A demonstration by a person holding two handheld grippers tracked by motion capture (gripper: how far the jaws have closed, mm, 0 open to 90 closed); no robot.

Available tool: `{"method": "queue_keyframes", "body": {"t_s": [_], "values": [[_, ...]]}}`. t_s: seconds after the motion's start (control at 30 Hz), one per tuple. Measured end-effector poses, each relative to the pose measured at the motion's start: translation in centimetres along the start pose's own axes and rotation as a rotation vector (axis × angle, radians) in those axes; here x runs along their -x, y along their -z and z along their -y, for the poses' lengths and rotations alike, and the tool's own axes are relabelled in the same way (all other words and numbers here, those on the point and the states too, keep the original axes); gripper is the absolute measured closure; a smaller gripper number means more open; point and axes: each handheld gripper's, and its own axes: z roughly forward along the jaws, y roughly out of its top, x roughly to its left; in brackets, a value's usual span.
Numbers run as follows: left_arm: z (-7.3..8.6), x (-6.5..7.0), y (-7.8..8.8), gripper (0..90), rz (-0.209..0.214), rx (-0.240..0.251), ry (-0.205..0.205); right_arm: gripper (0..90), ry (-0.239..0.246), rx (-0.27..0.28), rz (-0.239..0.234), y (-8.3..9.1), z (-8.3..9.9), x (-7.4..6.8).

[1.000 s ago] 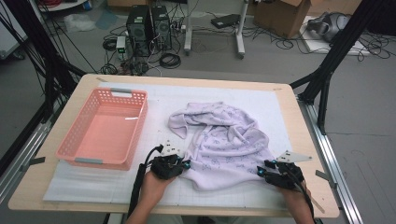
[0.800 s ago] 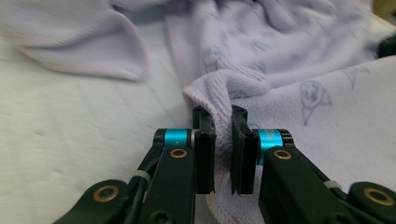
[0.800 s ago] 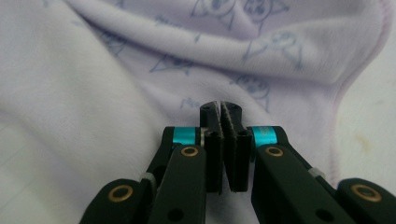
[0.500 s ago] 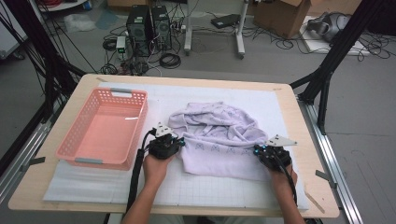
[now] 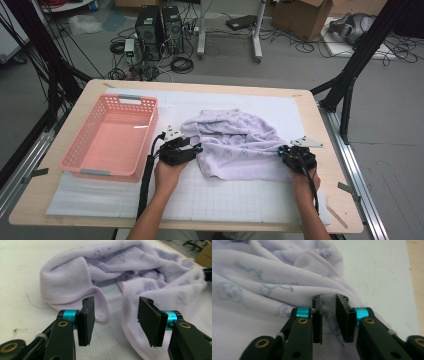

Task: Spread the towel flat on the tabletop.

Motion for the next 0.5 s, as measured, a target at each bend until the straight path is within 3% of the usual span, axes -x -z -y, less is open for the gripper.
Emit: {"method": "queue_keyframes", "body": {"t_s": [0.1,0.27,0.33,0.4,0.5], "values": [[0.9,0.6,0.4,49.6,0.042,-0.034,-0.019,66.4,-0.005,0.031,-0.041,1.0,0.2,0.1],[2.5,1.5,0.5,49.6,0.079,-0.112,-0.063,62.4,-0.019,0.057,-0.061,3.1,1.0,0.8],[2.8,1.8,0.2,47.5,0.113,-0.148,-0.083,61.4,-0.035,0.054,-0.075,3.6,1.5,1.2],[2.8,2.4,-0.2,45.6,0.111,-0.181,-0.132,60.6,-0.047,0.039,-0.071,4.1,2.1,1.6],[2.7,3.0,-0.5,43.2,0.100,-0.188,-0.162,59.9,-0.067,0.023,-0.069,4.7,3.1,2.0]]}}
